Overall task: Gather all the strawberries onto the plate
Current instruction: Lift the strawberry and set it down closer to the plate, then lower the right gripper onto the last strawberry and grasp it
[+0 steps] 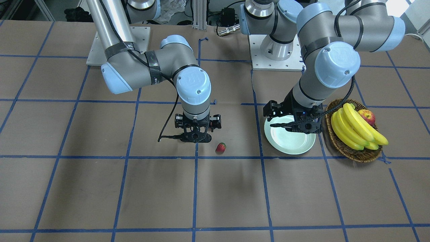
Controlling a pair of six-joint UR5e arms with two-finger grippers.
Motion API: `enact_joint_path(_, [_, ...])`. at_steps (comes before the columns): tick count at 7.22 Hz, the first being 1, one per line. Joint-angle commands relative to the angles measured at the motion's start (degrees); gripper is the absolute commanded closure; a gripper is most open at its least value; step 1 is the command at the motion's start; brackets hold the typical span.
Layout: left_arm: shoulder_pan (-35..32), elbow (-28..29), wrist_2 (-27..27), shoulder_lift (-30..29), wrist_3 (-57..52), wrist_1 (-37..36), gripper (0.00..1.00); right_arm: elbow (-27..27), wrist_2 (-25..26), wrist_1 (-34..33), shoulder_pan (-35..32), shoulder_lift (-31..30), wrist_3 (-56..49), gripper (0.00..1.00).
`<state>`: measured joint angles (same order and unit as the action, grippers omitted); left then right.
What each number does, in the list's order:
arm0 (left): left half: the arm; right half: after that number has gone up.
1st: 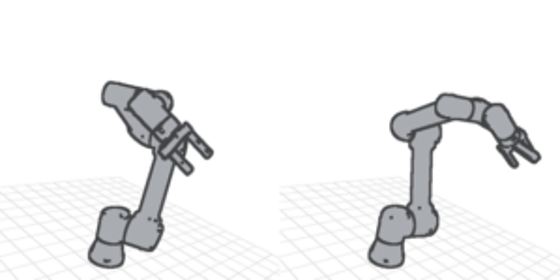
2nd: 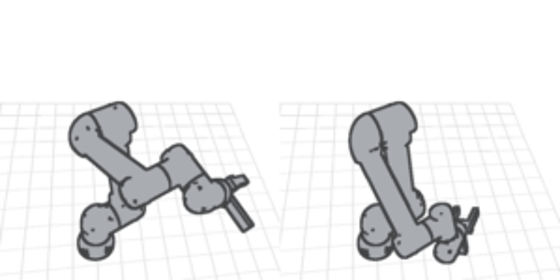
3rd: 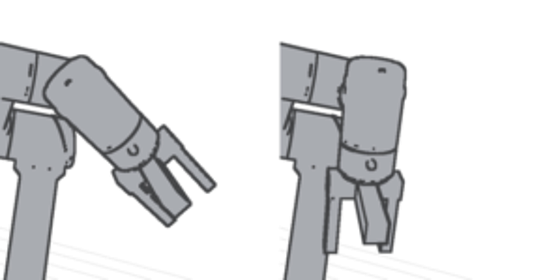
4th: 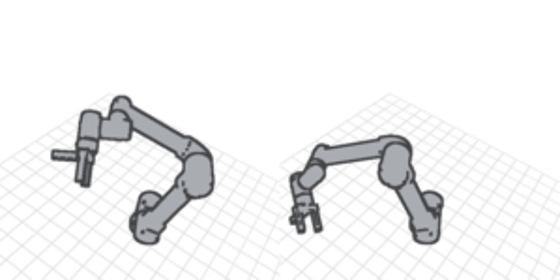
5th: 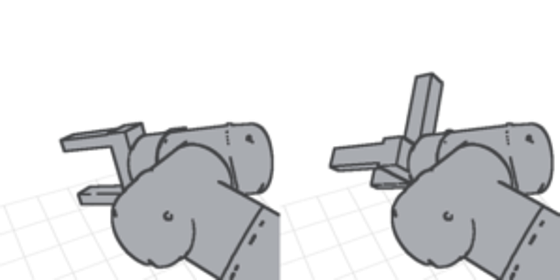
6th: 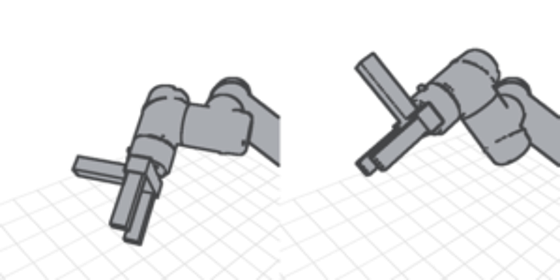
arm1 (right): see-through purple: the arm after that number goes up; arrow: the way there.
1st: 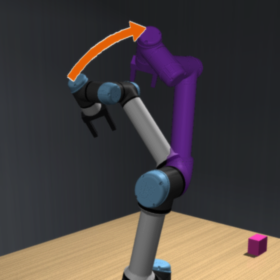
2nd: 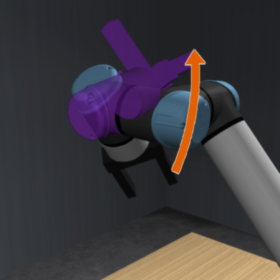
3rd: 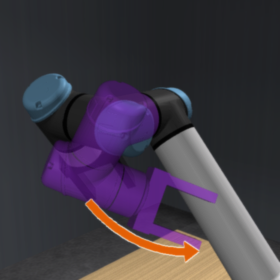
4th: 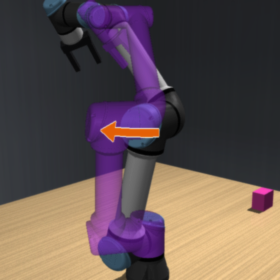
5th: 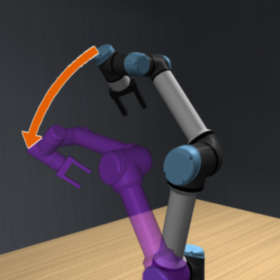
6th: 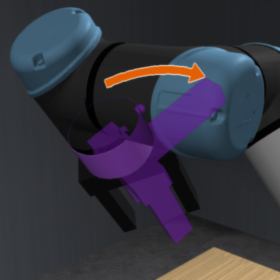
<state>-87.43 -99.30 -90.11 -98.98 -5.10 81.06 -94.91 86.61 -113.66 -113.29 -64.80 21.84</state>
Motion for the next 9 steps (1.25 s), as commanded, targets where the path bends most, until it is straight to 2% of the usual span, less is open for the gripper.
enact_joint_path(1, [-1.94,-0.02,-0.06,-0.07,0.35,-0.02,0.0,-1.5,3.91,0.19,0.18,0.11,-12.3,0.0])
enact_joint_path(3, [-2.56,0.07,0.03,-0.07,2.46,-0.28,0.0,-1.94,6.8,0.28,0.35,0.37,-21.02,0.0])
enact_joint_path(5, [-3.18,0.07,0.03,-0.42,2.81,-0.81,0.0,-3.79,6.81,0.1,0.88,0.72,-22.27,0.01])
enact_joint_path(7, [-3.18,0.07,0.03,-0.51,2.55,-1.6,0.0,-3.88,6.64,0.1,2.02,1.07,-24.56,0.14])
enact_joint_path(8, [-3.18,-0.02,0.03,-0.51,2.64,-1.6,0.0,-3.88,6.29,0.1,2.03,1.95,-24.47,0.25])
enact_joint_path(9, [-3.18,-0.1,0.03,-0.51,2.72,-1.6,0.0,-3.79,5.94,-0.25,2.03,2.65,-24.47,0.26])
